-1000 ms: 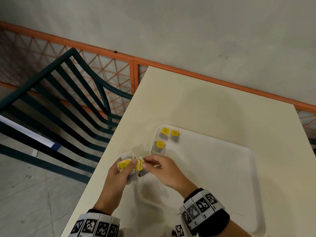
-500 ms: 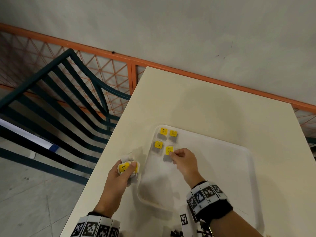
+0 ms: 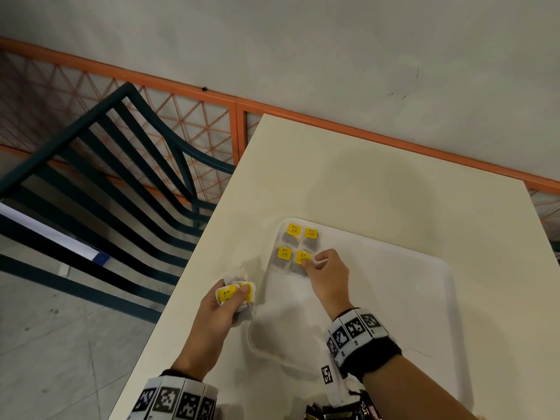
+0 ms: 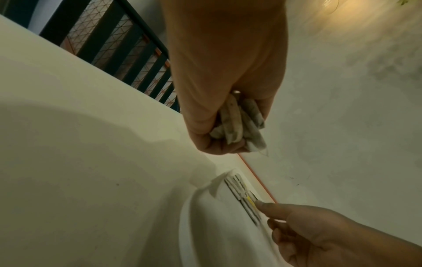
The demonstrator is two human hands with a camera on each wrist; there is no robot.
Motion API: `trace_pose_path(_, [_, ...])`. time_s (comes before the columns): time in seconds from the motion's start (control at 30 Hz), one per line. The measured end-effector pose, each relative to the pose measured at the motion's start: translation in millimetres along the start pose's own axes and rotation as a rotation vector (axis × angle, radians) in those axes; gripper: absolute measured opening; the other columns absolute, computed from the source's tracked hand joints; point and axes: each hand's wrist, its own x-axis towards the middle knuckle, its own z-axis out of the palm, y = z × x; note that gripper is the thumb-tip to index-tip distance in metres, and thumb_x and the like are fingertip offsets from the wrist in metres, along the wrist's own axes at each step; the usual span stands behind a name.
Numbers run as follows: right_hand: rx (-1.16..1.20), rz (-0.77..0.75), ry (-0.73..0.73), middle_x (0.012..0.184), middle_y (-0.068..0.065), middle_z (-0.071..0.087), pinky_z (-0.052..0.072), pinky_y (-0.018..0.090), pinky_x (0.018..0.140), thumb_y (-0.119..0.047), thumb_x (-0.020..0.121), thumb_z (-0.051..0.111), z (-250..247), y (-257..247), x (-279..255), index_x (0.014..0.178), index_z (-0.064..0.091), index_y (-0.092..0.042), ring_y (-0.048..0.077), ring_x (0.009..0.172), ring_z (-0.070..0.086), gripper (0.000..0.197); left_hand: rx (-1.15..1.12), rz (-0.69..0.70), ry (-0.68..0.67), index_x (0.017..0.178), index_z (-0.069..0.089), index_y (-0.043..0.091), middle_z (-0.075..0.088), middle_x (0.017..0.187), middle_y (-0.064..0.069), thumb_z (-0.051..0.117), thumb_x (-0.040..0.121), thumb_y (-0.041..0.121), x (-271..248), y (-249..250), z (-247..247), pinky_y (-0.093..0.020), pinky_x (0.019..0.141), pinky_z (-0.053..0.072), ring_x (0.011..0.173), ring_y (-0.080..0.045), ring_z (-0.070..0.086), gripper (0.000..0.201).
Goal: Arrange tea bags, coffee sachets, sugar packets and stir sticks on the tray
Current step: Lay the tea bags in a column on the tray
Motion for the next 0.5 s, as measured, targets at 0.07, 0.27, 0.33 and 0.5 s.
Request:
trace_pose_path(0.07, [0.001,-0.084,-0.028,0.06,-0.005,0.051,0.034,0.021,0.056,-0.02,0.084,0.067,-2.1,-5.6,-11.4,0.084,0.055,-0.011,0.018,0.066,0.051,0.015,0.016,0.007,-0.009,0.106,0.061,0.019,0.066,0.09,-0.001,0.053,0.091,0.013,-1.6,0.7,1.0,-0.021,0.065,0.053,0.084,-0.016,0.062,0.018])
trace_pose_path(0.27, [0.149,-0.174,-0.392,0.072,-0.013,0.06,0.039,0.008,0.063,-0.032,0.086,0.064,-1.9,-31.6,-53.4,0.085,0.065,-0.023,-0.001,0.062,0.051,0.008,0.116,0.051,-0.07,0.092,0.061,0.029,0.065,0.083,0.005,0.055,0.09,0.014,-8.5,5.6,5.2,-0.011,0.056,0.051,0.079,-0.013,0.062,0.016])
trace_pose_path(0.33, [0.182,-0.189,-0.505,0.077,-0.013,0.061,0.039,0.006,0.063,-0.028,0.085,0.066,-2.9,-36.4,-61.9,0.092,0.067,-0.019,-0.004,0.062,0.05,0.012,0.159,0.045,-0.1,0.093,0.06,0.027,0.064,0.083,0.002,0.057,0.089,0.015,-10.4,7.0,6.9,-0.013,0.055,0.051,0.076,-0.013,0.062,0.014])
trace_pose_path(0.5, [0.237,-0.172,-0.505,0.079,-0.005,0.061,0.04,0.011,0.066,-0.018,0.085,0.066,-5.3,-38.8,-67.4,0.09,0.067,-0.015,0.008,0.071,0.051,0.006,0.196,-0.024,-0.112,0.103,0.057,0.017,0.063,0.08,-0.004,0.06,0.087,0.014,-12.0,4.2,5.3,-0.018,0.054,0.049,0.063,-0.011,0.062,0.016])
